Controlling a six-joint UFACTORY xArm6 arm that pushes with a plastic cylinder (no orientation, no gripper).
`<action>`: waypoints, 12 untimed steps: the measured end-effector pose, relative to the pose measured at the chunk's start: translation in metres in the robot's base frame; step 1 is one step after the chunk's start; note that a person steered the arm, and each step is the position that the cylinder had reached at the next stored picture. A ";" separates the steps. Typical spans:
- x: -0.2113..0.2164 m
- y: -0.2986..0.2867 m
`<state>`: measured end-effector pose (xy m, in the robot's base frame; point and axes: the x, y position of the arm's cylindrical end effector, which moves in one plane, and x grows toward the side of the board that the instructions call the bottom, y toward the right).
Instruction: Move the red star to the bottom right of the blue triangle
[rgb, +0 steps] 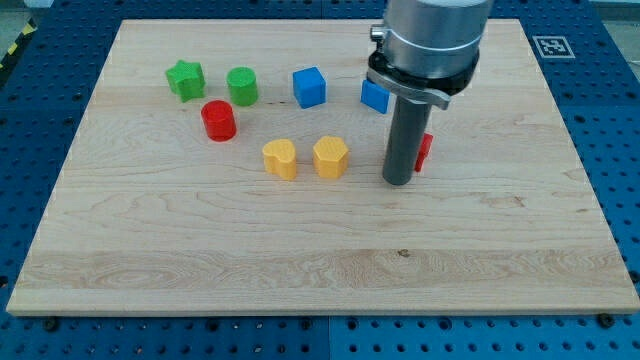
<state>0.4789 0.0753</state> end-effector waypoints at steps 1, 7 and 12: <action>-0.001 -0.007; -0.018 0.022; -0.027 0.022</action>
<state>0.4523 0.0971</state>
